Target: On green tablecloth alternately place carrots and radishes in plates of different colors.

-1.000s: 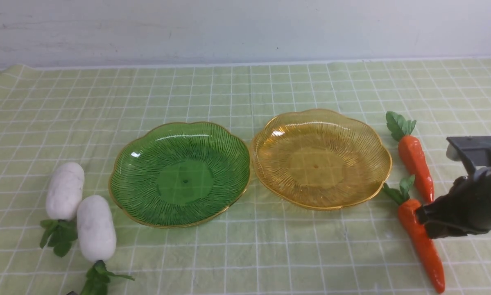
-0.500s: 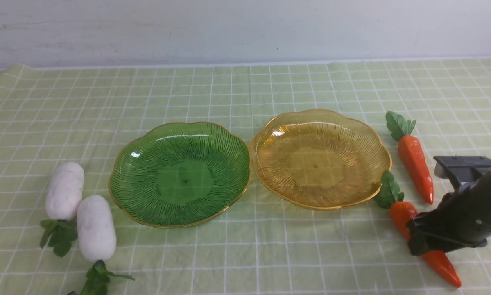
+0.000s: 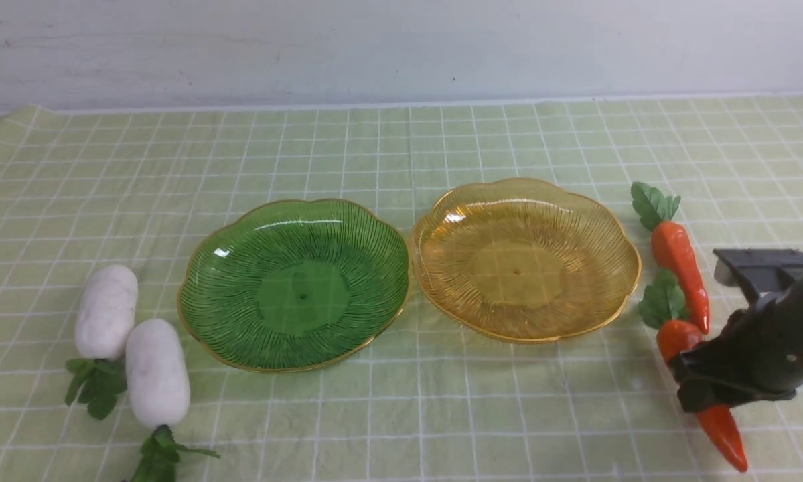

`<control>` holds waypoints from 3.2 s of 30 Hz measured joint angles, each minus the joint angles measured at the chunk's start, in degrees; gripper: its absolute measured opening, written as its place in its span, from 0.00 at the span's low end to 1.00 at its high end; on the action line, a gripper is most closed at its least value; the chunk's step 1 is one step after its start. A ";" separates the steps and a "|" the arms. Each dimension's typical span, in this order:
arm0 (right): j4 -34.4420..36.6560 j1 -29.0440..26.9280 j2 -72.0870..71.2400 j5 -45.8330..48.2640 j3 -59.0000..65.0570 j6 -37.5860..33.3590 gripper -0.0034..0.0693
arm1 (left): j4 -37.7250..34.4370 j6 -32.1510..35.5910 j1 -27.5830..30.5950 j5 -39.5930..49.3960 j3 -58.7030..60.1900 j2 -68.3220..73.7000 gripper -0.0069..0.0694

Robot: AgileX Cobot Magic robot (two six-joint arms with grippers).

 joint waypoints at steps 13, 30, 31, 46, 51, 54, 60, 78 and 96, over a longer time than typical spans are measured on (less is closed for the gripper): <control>15.59 0.00 -15.23 -3.51 0.00 -8.07 0.35 | 0.30 -0.01 0.00 4.31 0.00 0.00 0.08; 18.47 7.48 5.70 -8.34 -16.21 -19.04 0.38 | 0.37 -0.01 0.00 4.49 0.00 0.00 0.08; 18.01 7.48 7.08 -9.14 -16.54 -19.04 0.41 | 0.37 -0.01 0.00 4.49 0.00 0.00 0.08; 17.31 3.97 11.64 -10.03 -20.06 -14.86 0.85 | -2.87 -0.11 0.00 5.79 0.00 0.00 0.08; 10.30 -1.42 11.00 -8.22 -20.86 -11.45 0.85 | -2.87 -0.11 0.00 5.78 0.00 0.00 0.08; 7.40 -2.94 11.68 -8.00 -20.86 -10.25 0.85 | -2.87 -0.11 0.00 5.78 0.00 0.00 0.08; 2.89 -3.81 15.18 -7.93 -20.86 -8.33 0.85 | -2.82 -0.11 0.00 5.78 0.00 0.00 0.08; -4.24 -3.81 20.08 -6.79 -21.22 -8.33 0.35 | -2.82 -0.06 0.00 5.80 0.00 0.00 0.08; 10.48 5.66 16.05 7.45 -30.35 -6.19 0.32 | -2.82 0.18 0.00 5.86 0.00 0.00 0.08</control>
